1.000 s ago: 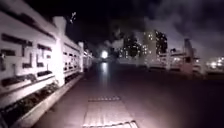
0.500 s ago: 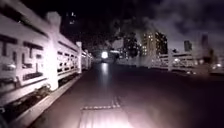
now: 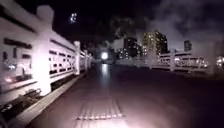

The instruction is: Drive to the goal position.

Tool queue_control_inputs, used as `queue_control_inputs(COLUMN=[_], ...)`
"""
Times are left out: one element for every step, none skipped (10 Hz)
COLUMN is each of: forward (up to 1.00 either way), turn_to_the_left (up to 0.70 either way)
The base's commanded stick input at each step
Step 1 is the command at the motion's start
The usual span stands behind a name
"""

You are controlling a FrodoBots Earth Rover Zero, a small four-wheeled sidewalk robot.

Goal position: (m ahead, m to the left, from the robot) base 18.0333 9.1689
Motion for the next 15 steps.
queue_control_inputs(forward=[0.45, 0.45, 0.45, 0.45, 0.45, 0.45, 0.45, 0.45, 0.45, 0.45, 0.45, 0.45, 0.45, 0.45, 0.45], turn_to_the_left=[0.0, 0.0, 0.0, 0.0, 0.0, 0.0, 0.0, 0.0, 0.0, 0.0, 0.0, 0.0, 0.0, 0.0, 0.0])
